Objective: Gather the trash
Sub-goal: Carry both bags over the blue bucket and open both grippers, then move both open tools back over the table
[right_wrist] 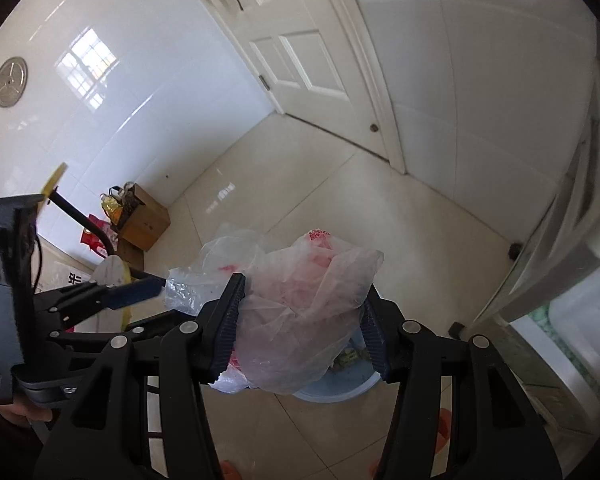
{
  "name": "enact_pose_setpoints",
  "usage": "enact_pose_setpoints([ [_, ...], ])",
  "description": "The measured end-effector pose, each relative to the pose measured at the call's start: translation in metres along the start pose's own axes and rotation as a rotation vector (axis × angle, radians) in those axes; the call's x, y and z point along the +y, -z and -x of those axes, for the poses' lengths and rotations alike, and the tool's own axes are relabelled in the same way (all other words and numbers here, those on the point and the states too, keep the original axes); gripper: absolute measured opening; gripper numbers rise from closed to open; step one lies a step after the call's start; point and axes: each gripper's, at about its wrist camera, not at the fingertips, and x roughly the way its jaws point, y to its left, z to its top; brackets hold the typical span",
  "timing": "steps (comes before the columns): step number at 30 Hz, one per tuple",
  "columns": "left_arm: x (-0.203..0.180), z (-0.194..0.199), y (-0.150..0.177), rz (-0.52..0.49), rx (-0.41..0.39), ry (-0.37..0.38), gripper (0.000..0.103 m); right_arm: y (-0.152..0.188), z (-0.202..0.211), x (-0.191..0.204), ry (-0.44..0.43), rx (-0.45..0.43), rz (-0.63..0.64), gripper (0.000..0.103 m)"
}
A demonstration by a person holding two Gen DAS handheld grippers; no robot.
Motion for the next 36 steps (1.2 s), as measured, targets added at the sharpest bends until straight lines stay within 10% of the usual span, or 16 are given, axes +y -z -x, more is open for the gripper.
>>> enact_pose_setpoints([
  [10, -0.033, 0.019, 0.013, 0.010, -0.046, -0.091, 0.070, 0.004, -0.019, 0.014, -0.010, 0.045, -0.016, 0.065],
  [20, -0.048, 0.129, 0.060, 0.017, -0.206, -0.093, 0.074, 0.000, 0.062, 0.073, 0.010, -0.048, 0.067, 0.073],
  [36, 0.011, 0.378, 0.259, 0.112, -0.571, -0.198, 0.095, 0.043, 0.225, 0.282, -0.044, -0.280, 0.363, 0.084],
])
